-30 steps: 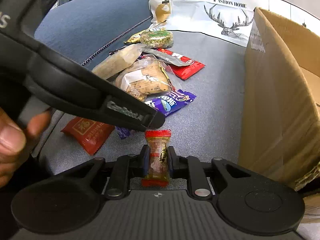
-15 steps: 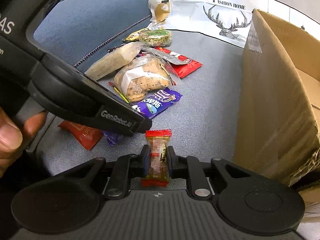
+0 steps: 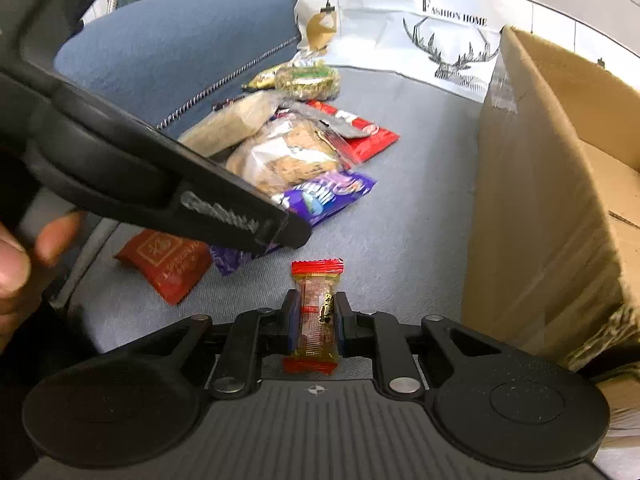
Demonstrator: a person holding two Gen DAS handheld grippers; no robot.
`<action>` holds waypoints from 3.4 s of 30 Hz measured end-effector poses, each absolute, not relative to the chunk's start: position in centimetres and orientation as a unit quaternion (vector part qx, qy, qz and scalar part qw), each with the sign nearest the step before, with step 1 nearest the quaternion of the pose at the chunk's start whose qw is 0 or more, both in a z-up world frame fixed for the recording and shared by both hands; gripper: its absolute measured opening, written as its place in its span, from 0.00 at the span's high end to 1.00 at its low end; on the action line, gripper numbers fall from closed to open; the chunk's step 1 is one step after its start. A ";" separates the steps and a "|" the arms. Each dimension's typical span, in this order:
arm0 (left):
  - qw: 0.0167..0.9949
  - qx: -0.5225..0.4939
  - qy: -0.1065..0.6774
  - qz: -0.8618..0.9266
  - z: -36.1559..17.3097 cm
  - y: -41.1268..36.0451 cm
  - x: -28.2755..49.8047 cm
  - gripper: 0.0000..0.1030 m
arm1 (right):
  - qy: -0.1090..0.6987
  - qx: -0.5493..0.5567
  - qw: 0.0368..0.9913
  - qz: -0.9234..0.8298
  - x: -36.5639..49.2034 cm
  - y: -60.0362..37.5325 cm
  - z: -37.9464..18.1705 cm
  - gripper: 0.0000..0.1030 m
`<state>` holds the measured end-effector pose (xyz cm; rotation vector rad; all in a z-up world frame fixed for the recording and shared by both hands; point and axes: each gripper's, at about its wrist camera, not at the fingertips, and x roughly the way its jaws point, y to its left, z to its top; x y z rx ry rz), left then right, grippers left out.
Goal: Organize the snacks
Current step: 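Lift the purple candy bar with the left tool while the right tool carries the red candy to the box, then release the red candy into the box with the right tool while the left tool drops the purple bar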
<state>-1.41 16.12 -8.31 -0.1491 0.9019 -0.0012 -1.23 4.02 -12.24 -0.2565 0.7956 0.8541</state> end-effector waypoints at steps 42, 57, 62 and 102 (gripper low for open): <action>0.947 -0.114 0.301 0.011 -3.2 14.2 -4.0 0.83 | 0.145 0.062 0.943 0.294 6.0 -15.6 -1.7 0.83; 0.965 -0.132 0.224 -0.026 2.5 8.8 -1.4 0.83 | 0.162 0.065 0.945 0.277 7.4 -17.5 -2.7 0.83; 0.973 -0.084 0.213 -0.040 3.0 5.3 0.7 0.83 | 0.164 0.072 0.947 0.266 7.8 -17.8 -2.8 0.83; 0.967 -0.075 0.236 -0.052 0.8 1.5 5.6 0.83 | 0.167 0.098 0.960 0.202 9.4 -18.2 -3.4 0.83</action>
